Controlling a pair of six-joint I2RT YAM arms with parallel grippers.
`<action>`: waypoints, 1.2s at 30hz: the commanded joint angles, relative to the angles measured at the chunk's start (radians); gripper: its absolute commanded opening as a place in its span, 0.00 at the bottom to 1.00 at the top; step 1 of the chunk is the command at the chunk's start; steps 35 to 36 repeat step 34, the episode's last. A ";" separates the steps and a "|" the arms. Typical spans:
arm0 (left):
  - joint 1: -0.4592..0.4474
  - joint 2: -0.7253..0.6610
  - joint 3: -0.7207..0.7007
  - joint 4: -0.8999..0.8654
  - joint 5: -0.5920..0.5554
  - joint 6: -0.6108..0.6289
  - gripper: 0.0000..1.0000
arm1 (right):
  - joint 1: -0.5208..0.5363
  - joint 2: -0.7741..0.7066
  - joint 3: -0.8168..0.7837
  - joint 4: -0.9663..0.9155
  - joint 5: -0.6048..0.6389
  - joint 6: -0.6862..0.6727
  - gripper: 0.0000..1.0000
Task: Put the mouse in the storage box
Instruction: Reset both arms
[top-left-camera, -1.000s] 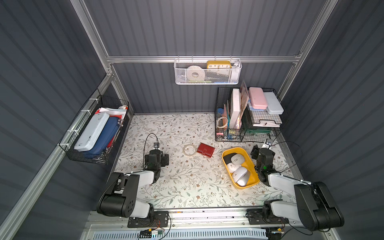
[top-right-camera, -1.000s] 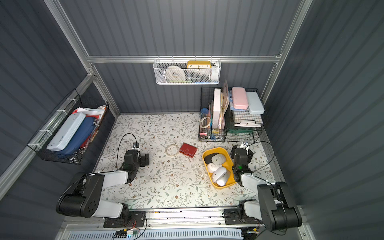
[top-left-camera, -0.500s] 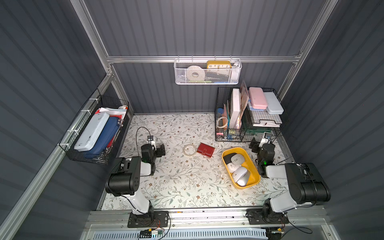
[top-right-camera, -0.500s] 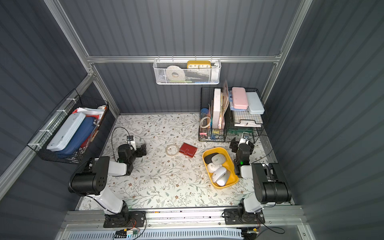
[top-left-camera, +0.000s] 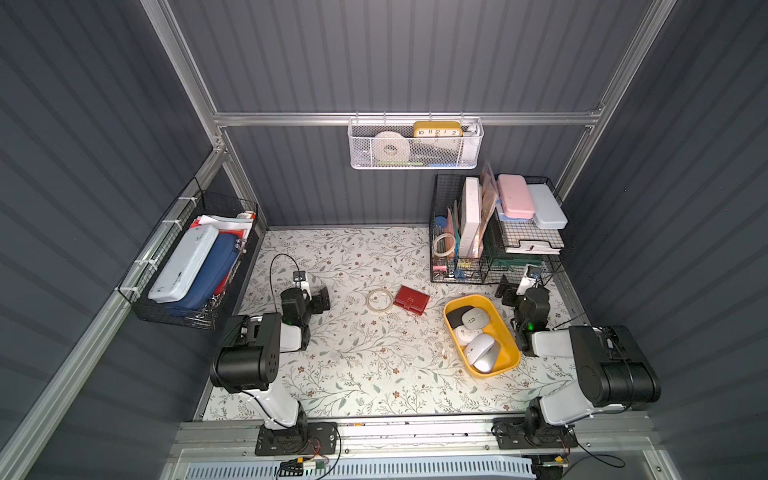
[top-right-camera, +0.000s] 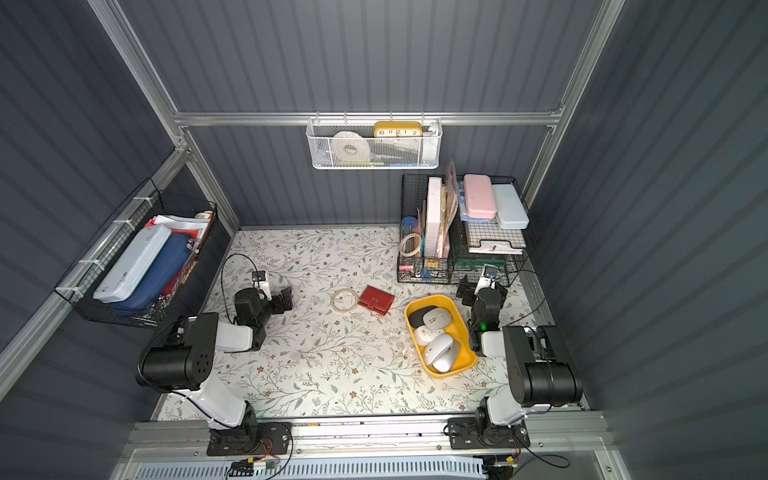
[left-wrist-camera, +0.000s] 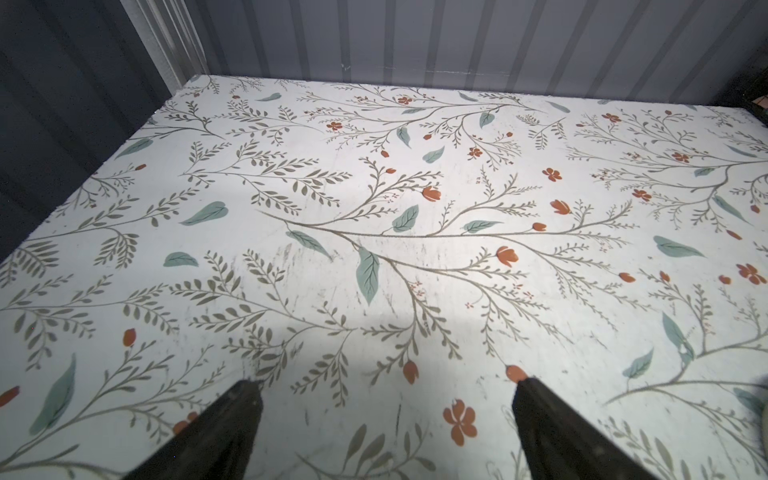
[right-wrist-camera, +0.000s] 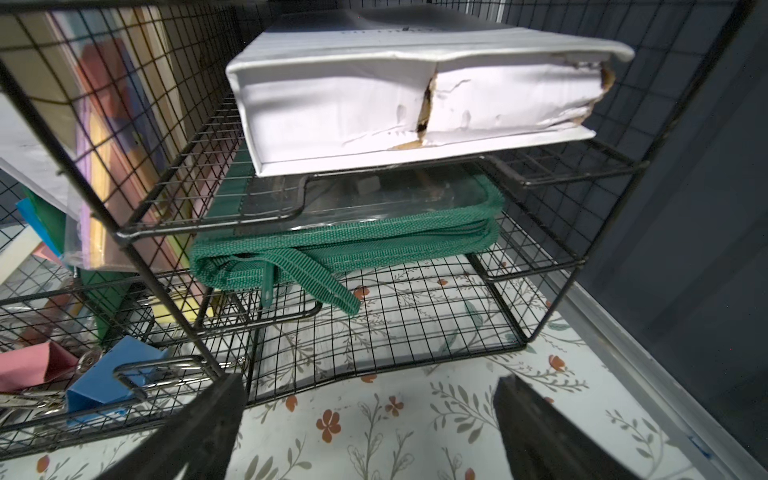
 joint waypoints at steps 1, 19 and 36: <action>0.001 -0.005 0.005 -0.002 0.018 -0.012 0.99 | 0.004 0.006 -0.009 0.022 -0.009 0.002 0.99; 0.000 -0.005 0.005 -0.002 0.018 -0.012 0.99 | 0.004 0.006 -0.007 0.022 -0.010 0.003 0.99; 0.001 -0.005 0.006 -0.003 0.019 -0.013 0.99 | 0.004 0.002 -0.007 0.013 -0.011 0.006 0.99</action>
